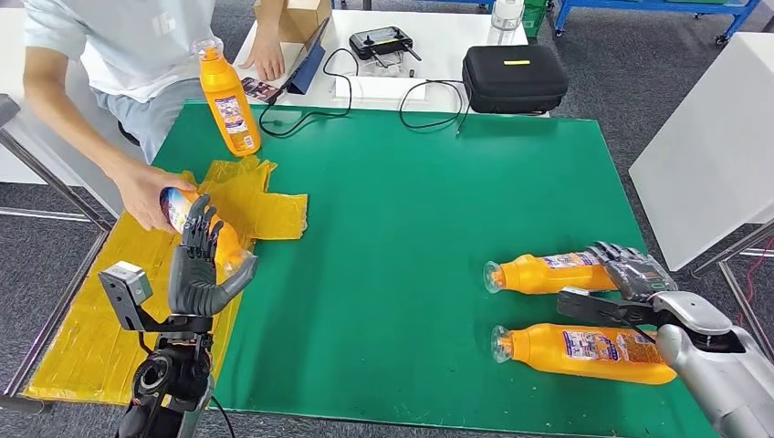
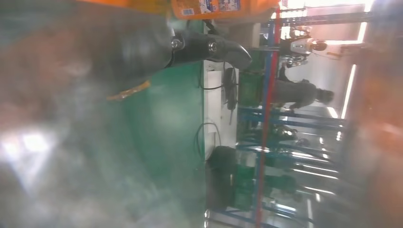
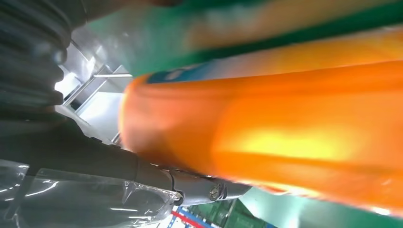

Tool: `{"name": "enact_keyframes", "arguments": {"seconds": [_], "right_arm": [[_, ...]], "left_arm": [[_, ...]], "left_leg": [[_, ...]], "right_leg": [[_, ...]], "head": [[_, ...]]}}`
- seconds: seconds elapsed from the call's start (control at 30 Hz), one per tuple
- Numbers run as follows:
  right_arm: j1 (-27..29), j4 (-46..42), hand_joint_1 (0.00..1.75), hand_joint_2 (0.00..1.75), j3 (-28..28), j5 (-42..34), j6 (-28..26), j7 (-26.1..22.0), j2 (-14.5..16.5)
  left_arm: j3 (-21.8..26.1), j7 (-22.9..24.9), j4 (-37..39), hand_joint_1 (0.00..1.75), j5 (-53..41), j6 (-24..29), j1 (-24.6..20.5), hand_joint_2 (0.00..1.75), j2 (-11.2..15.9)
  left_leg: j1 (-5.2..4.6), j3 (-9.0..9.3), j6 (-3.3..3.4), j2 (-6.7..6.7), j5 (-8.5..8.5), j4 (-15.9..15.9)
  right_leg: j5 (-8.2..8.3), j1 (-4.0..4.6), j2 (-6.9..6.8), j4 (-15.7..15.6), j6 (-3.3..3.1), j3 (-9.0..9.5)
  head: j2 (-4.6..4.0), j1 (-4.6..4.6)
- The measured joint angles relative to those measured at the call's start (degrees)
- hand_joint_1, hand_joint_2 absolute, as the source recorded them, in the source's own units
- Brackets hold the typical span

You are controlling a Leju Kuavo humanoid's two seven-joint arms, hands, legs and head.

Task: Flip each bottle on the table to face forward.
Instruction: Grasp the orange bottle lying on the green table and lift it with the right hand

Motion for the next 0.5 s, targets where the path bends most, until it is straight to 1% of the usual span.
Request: {"name": "enact_keyframes", "arguments": {"seconds": [0.03, 0.1, 0.23, 0.3, 0.37, 0.5], "right_arm": [[-0.3, 0.6, 0.99, 1.75, 0.2, 0.5, -0.4, 0.1, 0.6], [-0.9, 1.9, 1.19, 1.75, 0.5, 1.5, -1.2, 0.4, 1.7], [-2.3, 4.3, 1.44, 1.75, 0.9, 3.0, -2.2, 0.7, 3.9], [-2.9, 5.2, 1.45, 1.75, 1.1, 3.6, -2.5, 0.7, 4.7], [-3.5, 6.2, 1.42, 1.75, 1.3, 4.4, -3.1, 0.9, 5.5], [-4.3, 7.8, 1.46, 1.75, 1.3, 5.5, -3.9, 1.2, 6.8]], "left_arm": [[0.0, 0.0, 0.1, 0.00, 0.0, 0.0, 0.0, 1.75, 0.0], [0.0, 0.1, 0.2, 0.00, 0.0, 0.1, -0.1, 1.75, 0.0], [0.0, 0.2, 0.5, 0.00, 0.1, 0.2, -0.1, 1.75, -0.2], [0.0, 0.2, 0.7, 0.00, 0.1, 0.3, -0.2, 1.75, -0.2], [0.0, 0.3, 0.7, 0.00, 0.1, 0.3, -0.2, 1.75, -0.2], [0.0, 0.4, 0.9, 0.00, 0.2, 0.3, -0.2, 1.75, -0.2]], "left_leg": [[0.01, 0.03, 0.00, 0.01, 0.00, 0.0], [0.02, 0.11, -0.02, 0.03, -0.02, 0.0], [0.04, 0.39, -0.07, 0.06, -0.10, 0.0], [0.05, 0.51, -0.07, 0.06, -0.12, 0.0], [0.06, 0.61, -0.07, 0.09, -0.15, 0.0], [0.06, 0.77, -0.07, 0.22, -0.17, 0.0]], "right_leg": [[0.00, 0.00, 0.01, 0.0, 0.00, 0.02], [0.00, 0.02, 0.04, 0.0, 0.00, 0.09], [-0.02, 0.02, 0.13, 0.0, -0.02, 0.31], [-0.03, 0.02, 0.13, 0.0, -0.03, 0.42], [-0.03, 0.02, 0.15, 0.0, -0.03, 0.51], [-0.03, 0.01, 0.23, 0.0, -0.03, 0.62]], "head": [[0.00, 0.00], [0.00, 0.02], [0.00, 0.02], [0.00, 0.03], [0.00, 0.03], [0.00, 0.03]]}}
